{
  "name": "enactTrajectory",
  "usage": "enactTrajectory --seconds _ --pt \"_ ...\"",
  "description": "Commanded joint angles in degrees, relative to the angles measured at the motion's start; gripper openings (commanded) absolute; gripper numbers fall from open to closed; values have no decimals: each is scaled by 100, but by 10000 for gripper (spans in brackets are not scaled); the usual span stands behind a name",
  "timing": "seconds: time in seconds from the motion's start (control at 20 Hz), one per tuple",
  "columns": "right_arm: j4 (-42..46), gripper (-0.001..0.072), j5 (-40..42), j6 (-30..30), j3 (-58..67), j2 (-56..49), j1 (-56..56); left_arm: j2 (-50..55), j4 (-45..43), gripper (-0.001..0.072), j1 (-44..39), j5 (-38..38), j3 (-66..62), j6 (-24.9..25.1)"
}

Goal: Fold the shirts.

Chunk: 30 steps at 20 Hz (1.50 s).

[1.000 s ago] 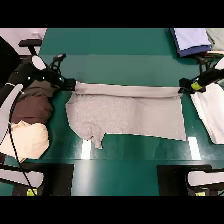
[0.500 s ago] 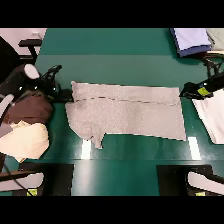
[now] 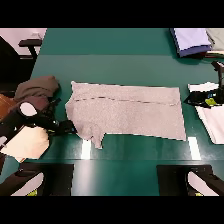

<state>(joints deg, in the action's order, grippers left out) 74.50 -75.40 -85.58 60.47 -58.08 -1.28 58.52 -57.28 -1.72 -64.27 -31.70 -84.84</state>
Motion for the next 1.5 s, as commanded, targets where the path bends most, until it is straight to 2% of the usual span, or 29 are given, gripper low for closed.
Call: enactTrajectory --seconds 0.0,0.3,0.35,0.4,0.45,0.6,0.8,0.85,0.9,1.1,1.3,1.4,1.45 --pt "-149 408 20 -2 -57 140 2 -142 1034 542 4 728 474 442" --pt "-433 408 0 0 -57 142 7 -2 1086 541 -748 1473 479 199" --pt "-428 408 -79 0 -57 142 0 -2 1071 480 -745 1405 439 118" --pt "-356 408 -195 4 -57 142 -2 -4 979 191 -745 1307 367 129" --pt "-227 408 -332 2 -57 142 0 -22 848 28 -745 1172 262 125" --pt "614 408 -857 -2 -264 144 -48 -125 286 20 -745 616 -197 59" --pt "605 410 -697 2 -1453 365 -1071 -431 -275 21 -748 214 -599 -44" --pt "605 460 -619 31 -1781 404 -1445 -437 -278 21 -745 184 -660 -39" --pt "562 516 -575 131 -2076 396 -1805 -437 -275 21 -745 190 -671 -39" --pt "-612 505 -243 785 -2881 -105 -2785 -437 -284 21 -745 341 -669 -28" --pt "-1161 439 101 990 -2859 -686 -2450 -437 -286 21 -745 339 -669 -28" --pt "-1154 363 136 988 -2691 -846 -2105 -437 -345 22 -745 295 -669 -26" --pt "-1137 295 142 988 -2605 -870 -1928 -437 -442 21 -745 186 -669 -26"
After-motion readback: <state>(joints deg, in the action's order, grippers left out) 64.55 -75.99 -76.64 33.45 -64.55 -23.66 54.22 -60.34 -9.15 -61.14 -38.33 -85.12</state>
